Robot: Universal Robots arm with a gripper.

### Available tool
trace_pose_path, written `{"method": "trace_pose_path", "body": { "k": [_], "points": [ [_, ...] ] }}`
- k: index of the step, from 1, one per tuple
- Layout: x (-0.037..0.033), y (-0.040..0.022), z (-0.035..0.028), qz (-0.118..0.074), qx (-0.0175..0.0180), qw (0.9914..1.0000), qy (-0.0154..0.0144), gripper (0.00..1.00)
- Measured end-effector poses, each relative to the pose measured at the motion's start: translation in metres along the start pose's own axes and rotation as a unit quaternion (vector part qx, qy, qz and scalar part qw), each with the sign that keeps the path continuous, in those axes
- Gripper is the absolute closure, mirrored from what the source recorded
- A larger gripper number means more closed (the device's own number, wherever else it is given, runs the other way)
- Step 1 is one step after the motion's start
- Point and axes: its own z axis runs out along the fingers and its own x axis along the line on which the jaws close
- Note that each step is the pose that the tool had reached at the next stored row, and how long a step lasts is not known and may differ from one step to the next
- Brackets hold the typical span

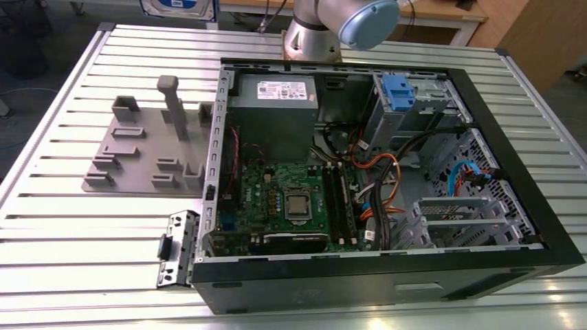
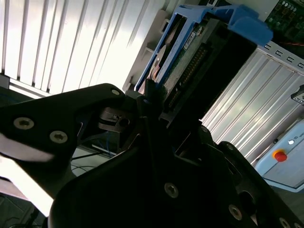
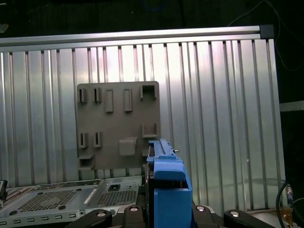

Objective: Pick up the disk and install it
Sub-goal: 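Pick up the disk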

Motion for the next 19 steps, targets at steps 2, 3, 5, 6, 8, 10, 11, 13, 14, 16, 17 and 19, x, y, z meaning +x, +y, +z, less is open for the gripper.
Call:
{"method": "trace_pose_path", "body": {
  "k": [2,3,5,6,8,10,11,13,14,16,17,19],
  "points": [
    [0.0000,-0.0023,0.0000,0.000,0.0000,1.00000,0.0000,0.64],
    [0.0000,-0.0036,0.0000,0.000,0.0000,1.00000,0.0000,0.64],
    [0.0001,-0.0060,-0.0001,0.000,0.0000,1.00000,0.0000,0.64],
    [0.0001,-0.0072,-0.0001,0.000,0.0000,1.00000,0.0000,0.64],
    [0.0001,-0.0096,-0.0002,0.000,0.0000,1.00000,0.0000,0.64],
    [0.0002,-0.0122,-0.0002,0.000,0.0000,1.00000,0.0000,0.64],
    [0.0003,-0.0134,-0.0002,0.000,0.0000,1.00000,0.0000,0.64],
    [0.0004,-0.0159,-0.0003,0.000,0.0000,1.00000,0.0000,0.64],
    [0.0004,-0.0171,-0.0003,0.000,0.0000,1.00000,0.0000,0.64],
    [0.0005,-0.0196,-0.0003,0.000,0.0000,1.00000,0.0000,0.64],
    [0.0006,-0.0209,-0.0004,0.000,0.0000,1.00000,0.0000,0.64],
    [0.0008,-0.0233,-0.0004,0.000,0.0000,1.00000,0.0000,0.64]
  ]
}}
